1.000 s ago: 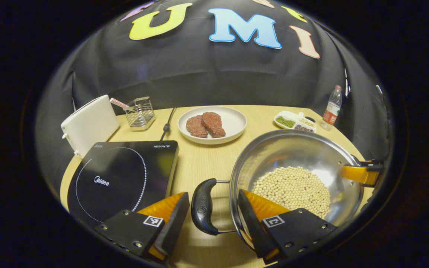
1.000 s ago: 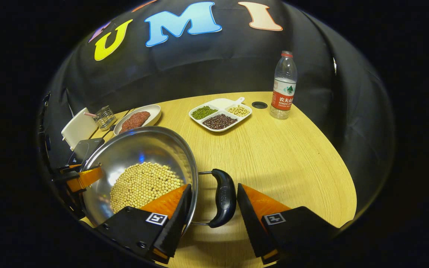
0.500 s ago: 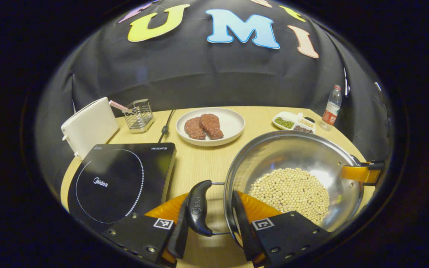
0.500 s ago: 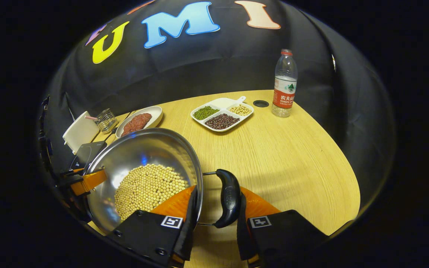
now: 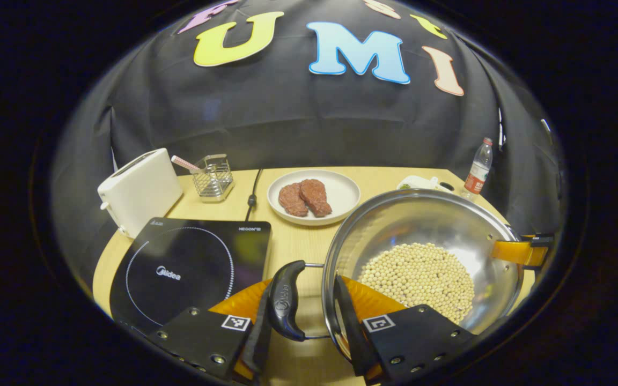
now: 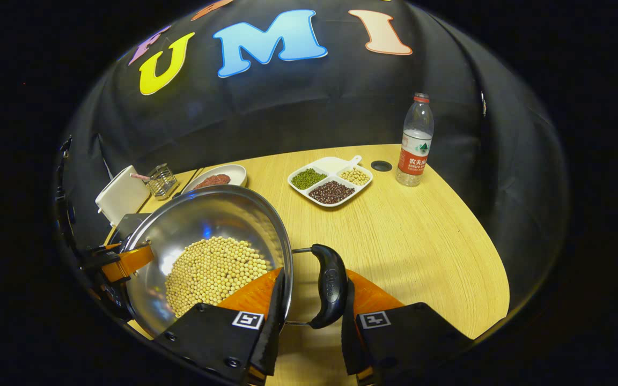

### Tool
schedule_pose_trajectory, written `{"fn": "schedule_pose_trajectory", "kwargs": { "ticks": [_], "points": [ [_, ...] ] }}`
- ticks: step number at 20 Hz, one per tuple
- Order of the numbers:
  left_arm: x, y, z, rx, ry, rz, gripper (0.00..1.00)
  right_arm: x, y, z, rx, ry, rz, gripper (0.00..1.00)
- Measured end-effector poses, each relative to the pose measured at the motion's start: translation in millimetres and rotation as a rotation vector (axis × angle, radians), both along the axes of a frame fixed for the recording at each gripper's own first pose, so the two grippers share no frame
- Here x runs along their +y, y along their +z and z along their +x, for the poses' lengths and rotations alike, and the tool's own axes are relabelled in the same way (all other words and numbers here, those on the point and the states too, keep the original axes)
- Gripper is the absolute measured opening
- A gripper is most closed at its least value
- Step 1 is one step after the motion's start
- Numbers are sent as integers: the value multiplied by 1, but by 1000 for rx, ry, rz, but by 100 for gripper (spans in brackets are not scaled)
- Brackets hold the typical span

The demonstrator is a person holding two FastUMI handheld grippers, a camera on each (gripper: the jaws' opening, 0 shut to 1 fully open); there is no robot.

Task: First push the handle of the pot to place it horizontally, then grasp the pot with both hands and set it on the induction cooktop.

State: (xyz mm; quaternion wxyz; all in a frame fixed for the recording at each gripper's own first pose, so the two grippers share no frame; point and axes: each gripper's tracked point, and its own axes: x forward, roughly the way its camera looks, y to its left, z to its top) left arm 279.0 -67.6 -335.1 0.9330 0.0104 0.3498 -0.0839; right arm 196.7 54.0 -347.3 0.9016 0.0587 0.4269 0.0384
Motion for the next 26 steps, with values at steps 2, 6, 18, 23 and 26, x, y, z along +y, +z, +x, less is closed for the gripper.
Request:
{"fn": "schedule_pose_trajectory", "kwargs": {
  "ticks": [2, 6, 18, 23, 26],
  "points": [
    [11, 7, 3, -1, -15, -6, 61, 10, 7, -4, 0, -18, 1, 51],
    [37, 19, 9, -19, -38, -11, 60, 35, 20, -8, -14, -40, -2, 47],
    [138, 34, 24, -48, -19, -3, 61, 130, 38, -2, -34, -28, 22, 47],
    [178, 38, 27, -55, 1, 6, 60, 170, 37, 2, -31, -16, 38, 47],
    [205, 33, 33, -50, 12, 10, 60, 195, 37, 5, -26, -3, 43, 47]
  ]
}}
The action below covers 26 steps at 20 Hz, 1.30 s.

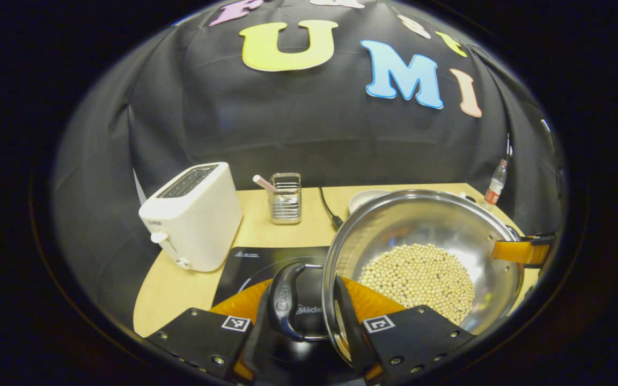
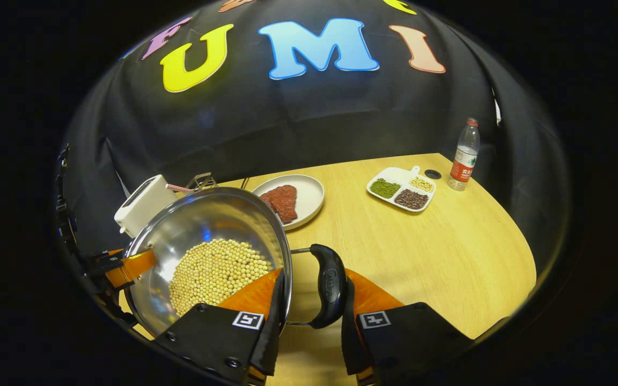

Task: First push the handle of the pot to place it horizontally, then grasp the pot with both hands and set it on the induction cooktop.

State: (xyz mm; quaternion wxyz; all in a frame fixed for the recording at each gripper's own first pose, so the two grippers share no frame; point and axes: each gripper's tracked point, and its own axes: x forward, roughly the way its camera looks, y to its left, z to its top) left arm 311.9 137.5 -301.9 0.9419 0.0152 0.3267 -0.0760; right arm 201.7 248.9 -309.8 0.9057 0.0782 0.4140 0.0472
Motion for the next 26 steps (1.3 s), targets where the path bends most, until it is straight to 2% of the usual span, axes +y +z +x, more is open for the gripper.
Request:
{"fn": "schedule_pose_trajectory", "kwargs": {
  "ticks": [1, 4, 5, 6, 7, 8, 13, 14, 15, 18, 19, 21, 22, 26],
  "points": [
    [12, -2, 2, 0, 1, 5, 58, 9, -1, 1, 1, 5, 2, 50],
    [33, 1, 3, -4, 8, 17, 60, 28, 0, 1, 11, 12, 15, 47],
    [40, 0, 4, -3, 11, 17, 60, 36, -2, 1, 14, 17, 16, 51],
    [48, -2, 4, 0, 16, 16, 60, 41, -2, 2, 16, 22, 16, 46],
    [55, -3, 5, 1, 20, 14, 58, 48, -2, 3, 15, 26, 18, 47],
    [62, -4, 7, 1, 27, 13, 60, 55, -3, 4, 15, 31, 21, 46],
    [91, -14, 15, 12, 47, 19, 60, 84, -10, 10, 23, 50, 27, 46],
    [95, -17, 16, 14, 48, 20, 60, 89, -11, 12, 26, 52, 31, 50],
    [100, -20, 17, 22, 52, 21, 60, 93, -15, 13, 32, 57, 33, 46],
    [109, -30, 18, 40, 65, 15, 58, 102, -22, 13, 43, 62, 35, 46],
    [111, -32, 18, 48, 66, 13, 61, 104, -23, 14, 49, 64, 36, 50],
    [113, -38, 16, 52, 75, 4, 61, 108, -25, 14, 56, 68, 40, 46],
    [115, -41, 14, 55, 80, 1, 61, 109, -26, 13, 58, 68, 42, 50],
    [121, -44, 14, 59, 73, -5, 61, 115, -27, 13, 58, 67, 46, 46]
  ]
}}
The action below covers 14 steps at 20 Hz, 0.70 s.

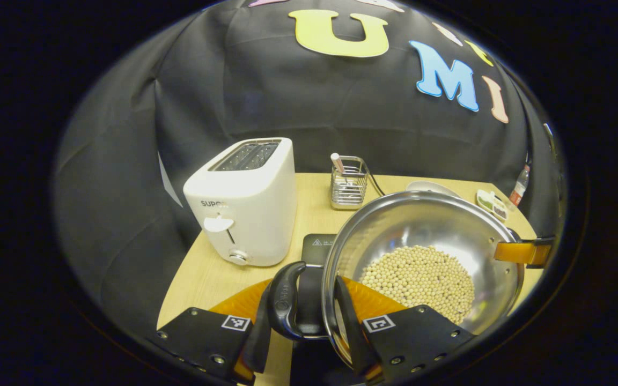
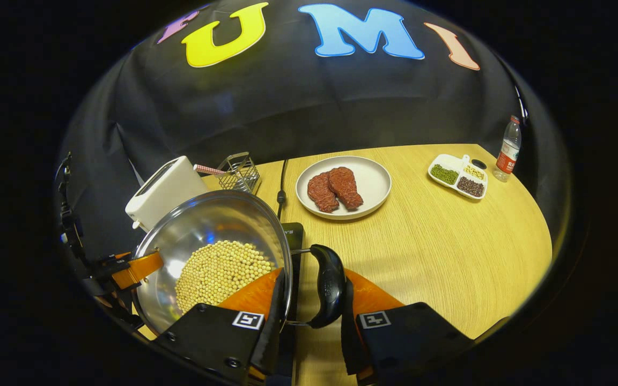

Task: First push the handle of the pot to place it horizontally, then grasp the pot with both hands and set it on the induction cooktop.

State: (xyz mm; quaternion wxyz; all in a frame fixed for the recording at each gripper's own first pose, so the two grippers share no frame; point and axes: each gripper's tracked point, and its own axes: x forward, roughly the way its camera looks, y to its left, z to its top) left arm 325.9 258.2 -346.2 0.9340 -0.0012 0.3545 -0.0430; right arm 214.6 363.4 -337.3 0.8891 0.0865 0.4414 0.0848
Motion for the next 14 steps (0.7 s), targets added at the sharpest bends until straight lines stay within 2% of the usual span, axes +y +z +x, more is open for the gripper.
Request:
{"fn": "schedule_pose_trajectory", "kwargs": {
  "ticks": [1, 2, 3, 4, 5, 6, 7, 8, 9, 10, 13, 14],
  "points": [
    [1, 0, 1, -5, -2, -3, 63, 1, 0, -1, 1, 1, 2, 46],
    [3, -1, 0, -6, 2, -3, 61, 0, 0, -1, -3, 5, 3, 51],
    [5, -3, -3, 4, 12, 7, 63, 2, 2, -1, -13, 12, 13, 50],
    [6, -1, -1, -10, 24, 17, 61, 1, 9, 2, -42, 9, 12, 55],
    [7, 3, 2, -34, 34, 24, 68, -3, 20, 7, -90, 6, 12, 57],
    [7, 9, 0, -54, 45, 23, 65, -4, 32, 11, -135, 8, 22, 72],
    [7, 17, 1, -77, 55, 21, 73, -3, 42, 8, -162, 9, 30, 81],
    [8, 26, 1, -104, 68, 24, 82, -8, 52, 10, -184, 7, 25, 100],
    [6, 37, 2, -136, 78, 25, 82, -15, 59, 8, -207, 9, 18, 94],
    [4, 48, 1, -168, 89, 30, 82, -24, 68, 7, -232, 11, 8, 98],
    [-9, 95, -6, -274, 116, 43, 80, -56, 97, 2, -330, 28, -30, 98],
    [-16, 108, -9, -307, 124, 46, 82, -74, 111, -2, -378, 16, -56, 98]
  ]
}}
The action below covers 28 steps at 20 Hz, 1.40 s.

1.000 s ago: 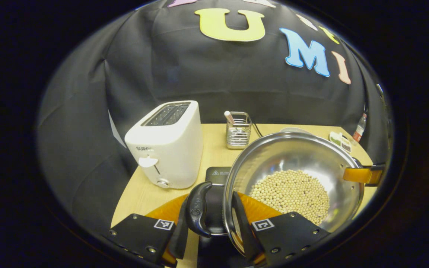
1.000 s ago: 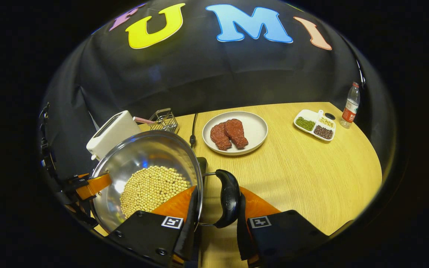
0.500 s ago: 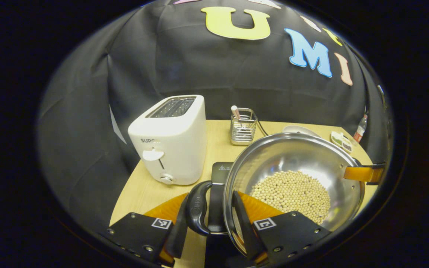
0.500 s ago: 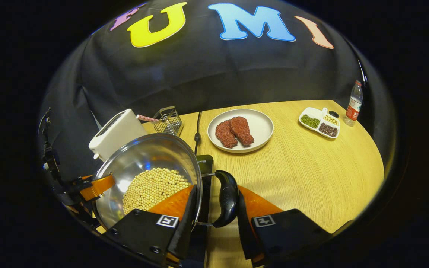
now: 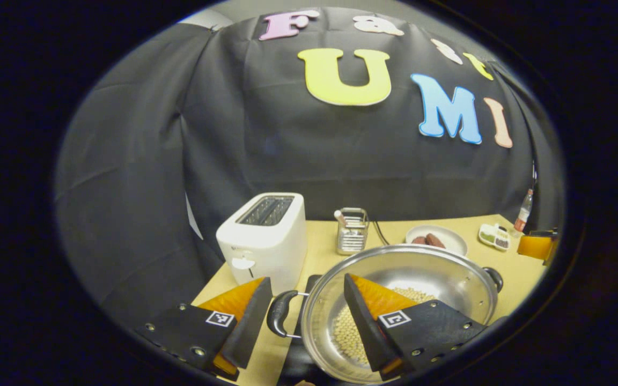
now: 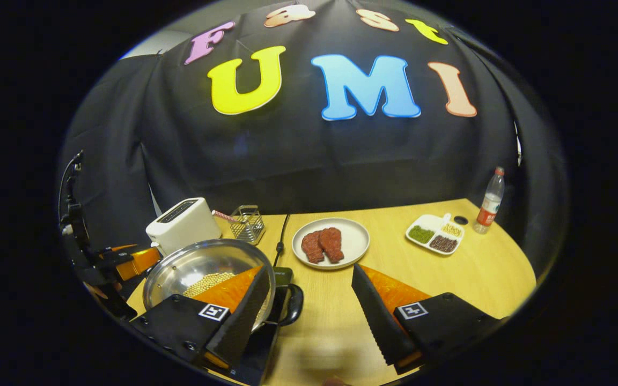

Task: First push the handle of the pot to place it horizontally, then grasp the pot with both hands and set it on the induction cooktop.

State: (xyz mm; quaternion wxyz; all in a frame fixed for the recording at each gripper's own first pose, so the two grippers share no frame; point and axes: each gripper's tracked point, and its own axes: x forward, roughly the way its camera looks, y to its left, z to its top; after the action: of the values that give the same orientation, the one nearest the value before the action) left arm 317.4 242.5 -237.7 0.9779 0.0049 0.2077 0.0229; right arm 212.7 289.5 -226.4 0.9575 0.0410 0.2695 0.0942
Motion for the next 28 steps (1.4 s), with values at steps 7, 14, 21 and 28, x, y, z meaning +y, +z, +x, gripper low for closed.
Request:
{"fn": "schedule_pose_trajectory", "kwargs": {
  "ticks": [7, 14, 21, 28],
  "points": [
    [-92, 104, -49, -199, -21, -16, 79, -101, 69, -38, -204, -35, -49, 98],
    [-188, 173, -131, -316, -56, -36, 79, -192, 119, -94, -304, -73, -59, 98],
    [-243, 230, -224, -411, -43, -31, 78, -265, 163, -157, -402, -96, -63, 98],
    [-265, 273, -301, -476, -51, 8, 78, -303, 192, -216, -473, -98, -99, 98]
  ]
}}
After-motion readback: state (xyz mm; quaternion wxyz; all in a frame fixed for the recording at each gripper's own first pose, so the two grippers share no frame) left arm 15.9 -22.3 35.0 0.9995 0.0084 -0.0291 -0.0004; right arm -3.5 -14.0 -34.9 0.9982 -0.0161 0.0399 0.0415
